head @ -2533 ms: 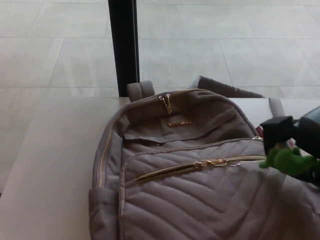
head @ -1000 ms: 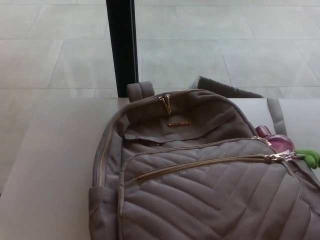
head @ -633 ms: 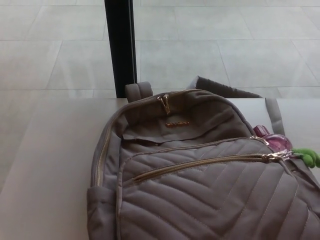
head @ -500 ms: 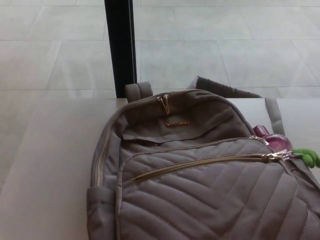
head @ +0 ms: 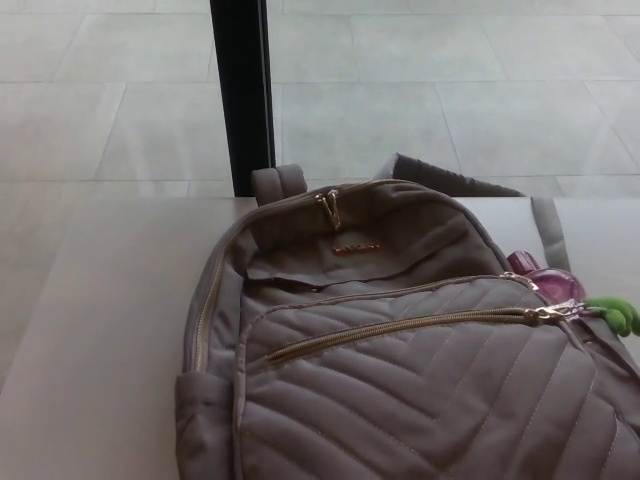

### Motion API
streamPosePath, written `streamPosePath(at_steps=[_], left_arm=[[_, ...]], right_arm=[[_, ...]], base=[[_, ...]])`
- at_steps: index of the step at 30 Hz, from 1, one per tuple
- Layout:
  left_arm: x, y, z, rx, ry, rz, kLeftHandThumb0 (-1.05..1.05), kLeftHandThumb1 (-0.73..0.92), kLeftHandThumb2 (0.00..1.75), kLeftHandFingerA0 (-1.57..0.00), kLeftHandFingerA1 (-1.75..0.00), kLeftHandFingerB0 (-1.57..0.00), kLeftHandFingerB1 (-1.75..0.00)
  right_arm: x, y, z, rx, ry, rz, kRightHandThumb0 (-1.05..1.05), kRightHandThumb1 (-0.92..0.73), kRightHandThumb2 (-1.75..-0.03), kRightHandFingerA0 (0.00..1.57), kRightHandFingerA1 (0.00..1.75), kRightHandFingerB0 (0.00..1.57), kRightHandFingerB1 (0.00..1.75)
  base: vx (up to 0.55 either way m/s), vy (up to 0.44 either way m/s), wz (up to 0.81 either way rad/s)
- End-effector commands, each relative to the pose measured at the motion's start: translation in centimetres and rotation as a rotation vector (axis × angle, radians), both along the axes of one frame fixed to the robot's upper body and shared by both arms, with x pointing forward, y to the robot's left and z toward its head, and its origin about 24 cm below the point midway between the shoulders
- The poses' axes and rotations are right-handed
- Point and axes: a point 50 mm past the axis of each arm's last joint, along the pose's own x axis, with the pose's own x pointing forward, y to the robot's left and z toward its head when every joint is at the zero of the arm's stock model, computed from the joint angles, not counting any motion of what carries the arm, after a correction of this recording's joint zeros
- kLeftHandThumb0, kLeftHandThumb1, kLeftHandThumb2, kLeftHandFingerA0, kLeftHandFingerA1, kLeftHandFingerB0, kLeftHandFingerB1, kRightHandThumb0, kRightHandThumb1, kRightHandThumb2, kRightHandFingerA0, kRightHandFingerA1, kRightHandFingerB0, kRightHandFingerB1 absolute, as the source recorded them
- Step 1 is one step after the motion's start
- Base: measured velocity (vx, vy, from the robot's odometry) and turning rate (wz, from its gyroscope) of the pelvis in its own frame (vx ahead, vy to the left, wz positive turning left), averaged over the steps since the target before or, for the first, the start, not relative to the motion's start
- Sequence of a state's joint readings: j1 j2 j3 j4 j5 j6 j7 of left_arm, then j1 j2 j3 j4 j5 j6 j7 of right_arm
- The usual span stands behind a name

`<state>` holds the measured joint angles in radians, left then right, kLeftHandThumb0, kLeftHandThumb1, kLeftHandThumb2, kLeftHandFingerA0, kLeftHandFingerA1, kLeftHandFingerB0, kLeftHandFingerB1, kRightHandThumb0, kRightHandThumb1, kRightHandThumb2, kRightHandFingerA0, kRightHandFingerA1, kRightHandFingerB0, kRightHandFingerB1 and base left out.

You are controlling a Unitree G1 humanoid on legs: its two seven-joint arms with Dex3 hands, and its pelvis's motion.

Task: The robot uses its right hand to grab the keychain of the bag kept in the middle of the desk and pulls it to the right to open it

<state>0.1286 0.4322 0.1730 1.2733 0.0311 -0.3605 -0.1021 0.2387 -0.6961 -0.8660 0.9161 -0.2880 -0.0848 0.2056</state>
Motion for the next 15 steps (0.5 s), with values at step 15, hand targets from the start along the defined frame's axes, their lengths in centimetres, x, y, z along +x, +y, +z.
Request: streamPosePath(at_steps=[15], left_arm=[[-0.3,1.5,0.7,0.043,0.075,0.014,-0.76,0.92,0.74,-0.79,-0.81,-0.7,-0.54]], right_arm=[[-3.8,2.0,-4.7,0.094,0.304,0.12,-0.37,-0.62,-0.58,0.94,0.82,0.46,0.5]], base=[[0.0,0.0,0.0]])
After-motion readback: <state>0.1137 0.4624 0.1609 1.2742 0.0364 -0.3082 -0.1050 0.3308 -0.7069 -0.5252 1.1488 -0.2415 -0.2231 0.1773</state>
